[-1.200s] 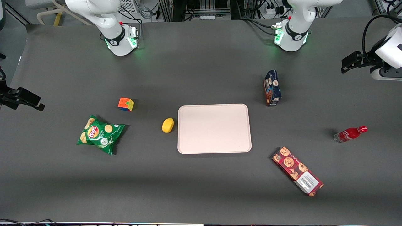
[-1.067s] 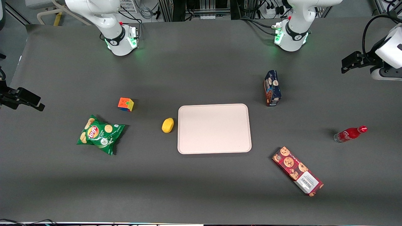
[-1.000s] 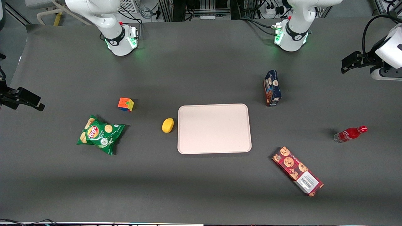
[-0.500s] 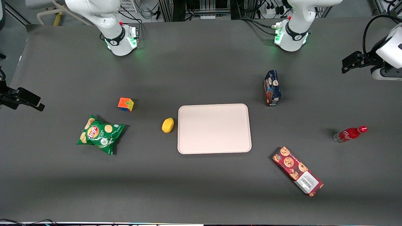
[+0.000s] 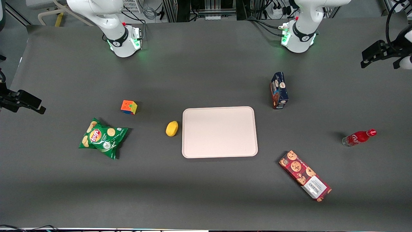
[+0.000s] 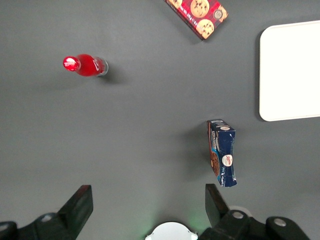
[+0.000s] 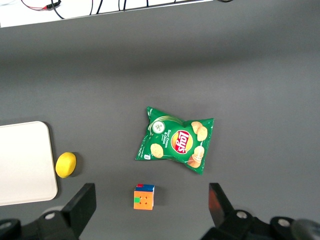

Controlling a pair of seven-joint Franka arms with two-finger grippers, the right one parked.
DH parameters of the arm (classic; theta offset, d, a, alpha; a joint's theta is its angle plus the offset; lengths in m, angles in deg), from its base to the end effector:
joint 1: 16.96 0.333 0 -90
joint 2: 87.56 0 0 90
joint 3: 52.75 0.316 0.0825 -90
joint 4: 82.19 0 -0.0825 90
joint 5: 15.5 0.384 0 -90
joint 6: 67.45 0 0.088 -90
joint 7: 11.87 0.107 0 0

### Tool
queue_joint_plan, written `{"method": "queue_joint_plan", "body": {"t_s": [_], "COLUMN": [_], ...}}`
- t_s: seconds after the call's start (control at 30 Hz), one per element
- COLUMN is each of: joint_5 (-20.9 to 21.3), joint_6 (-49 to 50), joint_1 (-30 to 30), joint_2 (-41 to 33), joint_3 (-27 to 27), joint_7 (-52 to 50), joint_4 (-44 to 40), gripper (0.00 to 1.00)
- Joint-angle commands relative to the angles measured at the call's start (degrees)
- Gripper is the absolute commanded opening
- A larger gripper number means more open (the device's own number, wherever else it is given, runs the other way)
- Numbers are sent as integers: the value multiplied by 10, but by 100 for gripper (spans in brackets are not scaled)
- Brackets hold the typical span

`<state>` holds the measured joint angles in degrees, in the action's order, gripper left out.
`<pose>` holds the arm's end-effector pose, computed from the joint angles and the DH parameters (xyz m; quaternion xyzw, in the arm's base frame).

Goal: Place cookie box on tray

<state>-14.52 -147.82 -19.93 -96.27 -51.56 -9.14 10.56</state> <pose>0.4879 -0.0122 0.6674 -0.9987 0.0383 0.0321 0.0066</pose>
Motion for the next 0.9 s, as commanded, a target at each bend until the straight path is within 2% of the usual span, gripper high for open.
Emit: {"method": "queue_joint_plan", "body": {"t_s": [0.0, 0.13, 0.23, 0.57, 0.7, 0.87], "joint_5": [-4, -6, -38, -56, -61, -87], "joint_6": [71, 107, 94, -129, -212, -331], "joint_1": [-17, -12, -12, -12, -12, -13], "joint_2": [12, 7, 2, -69, -69, -61], "joint_3": [-29, -86, -94, -119, -125, -145], "joint_7": [-22, -41, -47, -48, -70, -77], "joint_4": [-42, -31, 27, 340, 419, 502], "gripper": [100, 100, 100, 100, 100, 100]}}
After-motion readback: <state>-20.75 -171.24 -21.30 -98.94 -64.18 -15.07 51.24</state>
